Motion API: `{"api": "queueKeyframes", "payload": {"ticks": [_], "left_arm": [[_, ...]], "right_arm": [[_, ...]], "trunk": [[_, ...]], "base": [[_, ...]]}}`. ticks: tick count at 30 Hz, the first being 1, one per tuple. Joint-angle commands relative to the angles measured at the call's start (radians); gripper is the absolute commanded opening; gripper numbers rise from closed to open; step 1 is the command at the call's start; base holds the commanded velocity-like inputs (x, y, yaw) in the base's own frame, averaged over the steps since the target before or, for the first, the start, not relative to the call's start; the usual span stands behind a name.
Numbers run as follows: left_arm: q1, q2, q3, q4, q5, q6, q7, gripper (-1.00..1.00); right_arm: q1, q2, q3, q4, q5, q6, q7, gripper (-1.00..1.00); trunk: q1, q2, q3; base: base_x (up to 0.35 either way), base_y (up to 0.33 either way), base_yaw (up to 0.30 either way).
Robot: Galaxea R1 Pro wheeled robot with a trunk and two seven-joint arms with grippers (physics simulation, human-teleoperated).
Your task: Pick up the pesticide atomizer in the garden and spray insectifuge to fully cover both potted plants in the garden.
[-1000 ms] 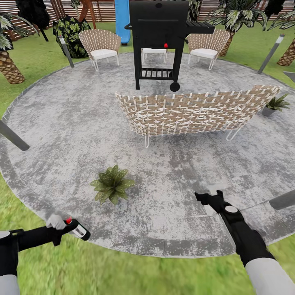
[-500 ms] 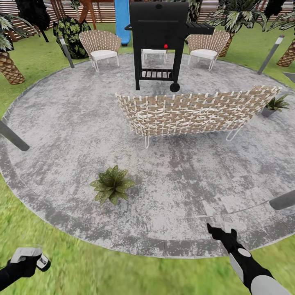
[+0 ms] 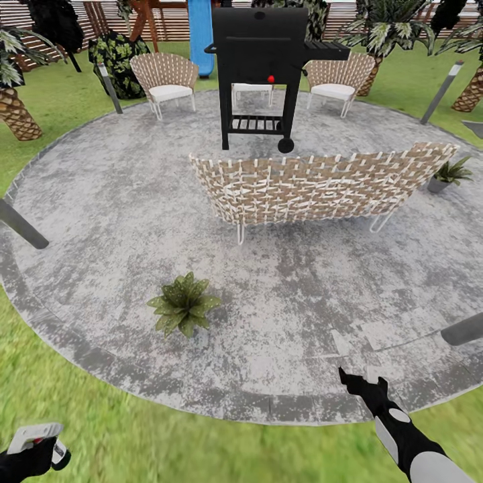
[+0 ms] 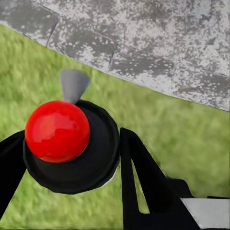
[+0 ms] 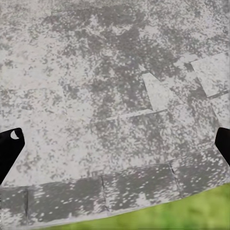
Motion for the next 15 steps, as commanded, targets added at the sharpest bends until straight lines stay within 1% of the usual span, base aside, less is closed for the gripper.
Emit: {"api": "queueKeyframes", "payload": {"ticks": [1,3,5,8,11,15], "left_arm": [[0.008,-0.003,0.002,0.02,-0.001,0.008,0.039,-1.0],[0.026,-0.005,0.002,0.048,-0.001,0.007,0.073,-1.0],[0.037,-0.006,0.003,0.066,0.001,0.003,0.091,-1.0],[0.04,-0.006,0.011,0.072,0.002,0.001,0.096,-1.0],[0.041,-0.006,0.038,0.074,0.002,0.0,0.098,-1.0],[0.041,-0.006,0.045,0.079,0.001,-0.001,0.097,-1.0]], "right_arm": [[-0.001,0.0,-0.009,0.009,0.006,-0.007,0.007,1.0],[-0.001,0.0,-0.008,0.014,0.006,-0.009,0.007,1.0],[0.0,0.004,-0.008,0.017,0.006,-0.01,0.007,1.0],[0.0,0.005,-0.008,0.021,0.006,-0.011,0.007,1.0],[0.0,0.007,-0.008,0.024,0.006,-0.011,0.007,1.0],[0.0,0.009,-0.008,0.024,0.007,-0.011,0.007,1.0]], "trunk": [[0.0,0.0,0.001],[0.0,0.0,0.004],[0.0,0.0,0.007],[0.0,0.0,0.012],[0.0,0.0,0.017],[0.0,0.0,0.023]], "base": [[0.0,0.0,0.0],[0.0,0.0,0.0],[0.0,0.0,0.0],[0.0,0.0,0.0],[0.0,0.0,0.0],[0.0,0.0,0.0]]}}
